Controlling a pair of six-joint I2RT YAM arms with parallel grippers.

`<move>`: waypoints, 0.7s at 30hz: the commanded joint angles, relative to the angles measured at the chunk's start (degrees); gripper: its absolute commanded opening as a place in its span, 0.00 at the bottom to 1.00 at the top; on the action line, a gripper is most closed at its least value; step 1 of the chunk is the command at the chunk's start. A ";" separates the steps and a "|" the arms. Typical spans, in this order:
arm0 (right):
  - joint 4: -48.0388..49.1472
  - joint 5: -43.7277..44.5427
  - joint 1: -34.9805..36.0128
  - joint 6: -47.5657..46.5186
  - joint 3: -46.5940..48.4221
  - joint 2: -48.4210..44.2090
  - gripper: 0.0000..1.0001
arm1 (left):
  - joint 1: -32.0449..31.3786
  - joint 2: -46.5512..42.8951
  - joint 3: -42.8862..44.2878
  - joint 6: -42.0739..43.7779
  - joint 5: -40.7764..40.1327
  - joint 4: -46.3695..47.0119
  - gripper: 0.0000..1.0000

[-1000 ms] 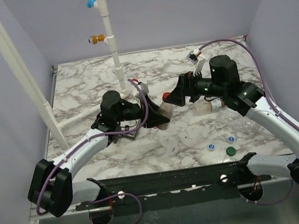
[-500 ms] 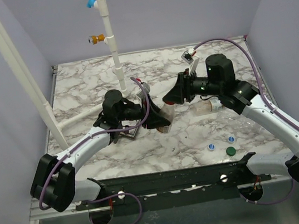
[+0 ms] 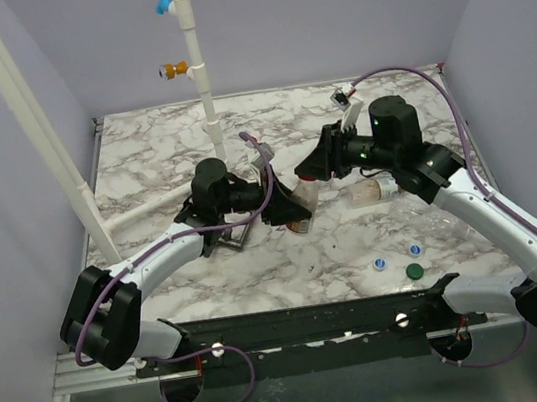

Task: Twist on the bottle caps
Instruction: Screw the bottle cap onto the plastic bottle, then place the plastic bottle at the center of the board.

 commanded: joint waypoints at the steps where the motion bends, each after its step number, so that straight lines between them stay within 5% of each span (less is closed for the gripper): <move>1: -4.65 4.06 0.62 2.29 0.01 0.91 0.20 | 0.50 0.77 3.07 -1.04 -19.76 -6.87 0.00; 5: -7.97 10.62 0.64 4.53 0.35 2.33 0.22 | 0.41 0.59 5.36 1.24 -29.33 -14.62 0.00; 9: -13.41 21.16 -0.01 8.04 2.40 3.01 0.36 | 0.28 0.90 7.05 3.70 -32.57 -19.38 0.00; 15: -17.45 22.77 -8.81 9.94 4.46 -0.60 0.78 | 0.26 4.77 12.94 6.27 -43.87 -33.54 0.00; 21: -17.99 25.06 -9.12 12.40 3.34 -3.99 0.94 | 0.25 14.18 23.56 4.75 -48.18 -38.68 0.00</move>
